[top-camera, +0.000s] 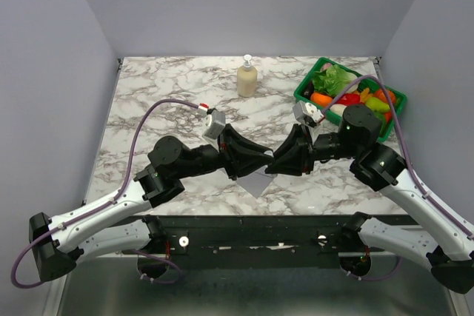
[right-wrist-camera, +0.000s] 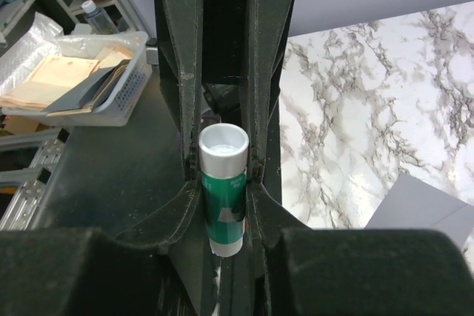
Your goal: Place the letter into the envelope and seal it
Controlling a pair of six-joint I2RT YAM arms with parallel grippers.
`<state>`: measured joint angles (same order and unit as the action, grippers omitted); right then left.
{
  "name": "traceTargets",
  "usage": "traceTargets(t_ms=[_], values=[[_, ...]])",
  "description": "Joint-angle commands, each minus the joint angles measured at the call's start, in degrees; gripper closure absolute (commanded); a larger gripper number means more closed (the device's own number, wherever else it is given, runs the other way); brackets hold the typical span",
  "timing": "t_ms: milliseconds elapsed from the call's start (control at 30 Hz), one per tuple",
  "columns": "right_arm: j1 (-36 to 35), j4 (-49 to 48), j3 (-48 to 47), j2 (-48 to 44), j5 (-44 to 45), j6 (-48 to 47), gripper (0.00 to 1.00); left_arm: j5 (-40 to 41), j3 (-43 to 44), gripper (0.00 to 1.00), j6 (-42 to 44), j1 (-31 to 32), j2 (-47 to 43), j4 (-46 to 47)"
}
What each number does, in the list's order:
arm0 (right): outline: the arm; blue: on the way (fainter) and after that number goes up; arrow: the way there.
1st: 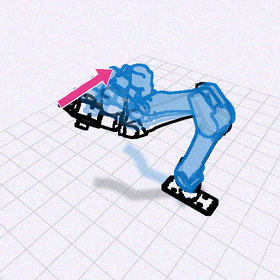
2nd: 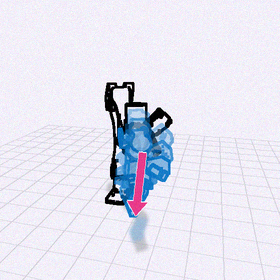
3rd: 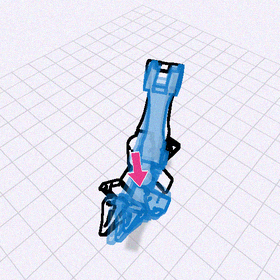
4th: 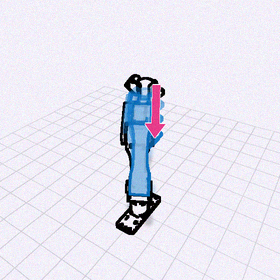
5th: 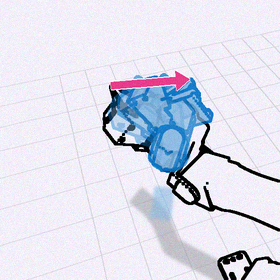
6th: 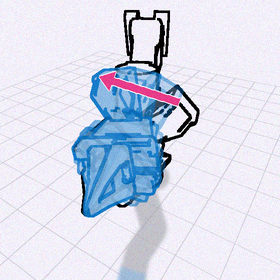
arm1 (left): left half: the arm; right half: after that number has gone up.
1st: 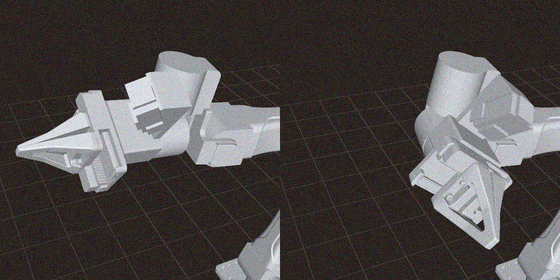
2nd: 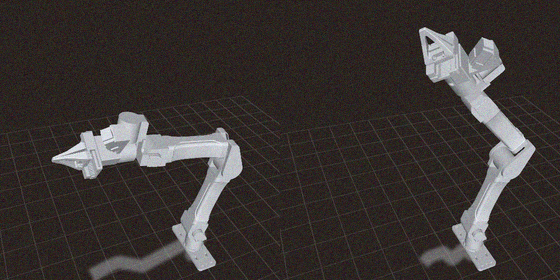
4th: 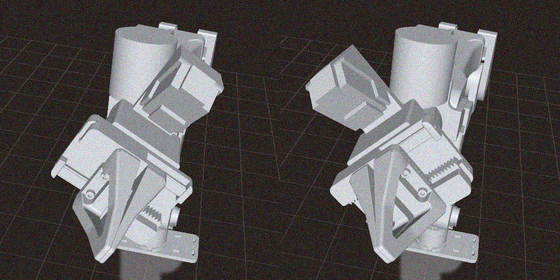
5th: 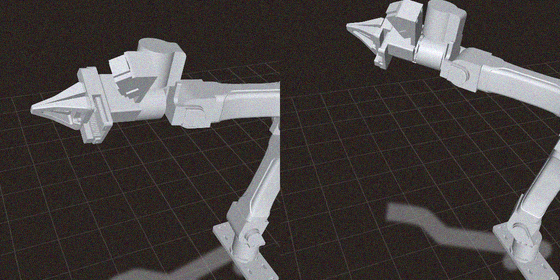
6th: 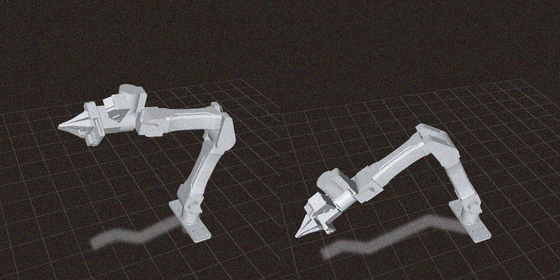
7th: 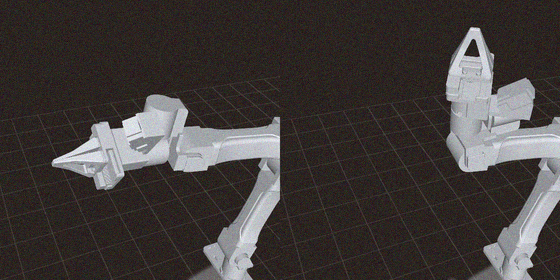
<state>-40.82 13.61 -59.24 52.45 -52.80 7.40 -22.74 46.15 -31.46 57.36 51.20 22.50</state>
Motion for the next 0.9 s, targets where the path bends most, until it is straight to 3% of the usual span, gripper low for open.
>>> traceTargets(t_ms=[0,167,200,233,333,367,400,500,567,767,867], values=[[-0.1,2.7,-1.5,0.8,12.7,-0.5,0.99,7.2,3.4,1.00,0.9,-0.3,0.7,-7.4],[-0.1,1.3,-4.8,7.9,42.2,2.7,0.99,32.7,11.0,1.00,2.5,-0.3,6.4,-21.2],[-0.1,-0.6,-5.4,10.7,45.9,3.2,0.99,41.7,12.9,1.00,2.0,-0.3,8.3,-22.4],[-0.1,-1.9,-6.1,11.9,51.9,3.6,0.99,45.4,13.9,1.00,1.7,-0.3,9.4,-24.0],[-0.1,-7.3,-7.5,16.0,58.7,4.6,0.99,53.1,19.8,1.00,3.0,-0.1,14.3,-26.4],[-0.1,-7.7,-8.4,17.0,58.9,4.6,0.99,53.1,21.6,0.92,3.6,-0.1,15.3,-27.1],[-0.1,-7.8,-9.2,17.5,58.5,4.4,0.99,52.3,24.0,0.69,4.0,-0.1,16.5,-27.3],[-0.2,-8.8,-9.5,16.3,51.1,3.4,0.99,46.7,23.2,0.25,6.7,-0.1,13.9,-23.3],[-0.1,-9.0,-7.9,13.5,43.1,1.9,0.99,41.1,20.7,0.13,8.8,-0.2,10.9,-19.7],[-0.1,-6.8,-5.0,7.0,18.6,1.4,0.99,28.4,9.7,0.08,10.4,-0.7,-2.6,-8.2],[-0.1,-6.1,-4.6,5.1,8.1,2.6,0.99,22.8,6.9,0.17,9.3,-1.0,-6.2,-5.5]])
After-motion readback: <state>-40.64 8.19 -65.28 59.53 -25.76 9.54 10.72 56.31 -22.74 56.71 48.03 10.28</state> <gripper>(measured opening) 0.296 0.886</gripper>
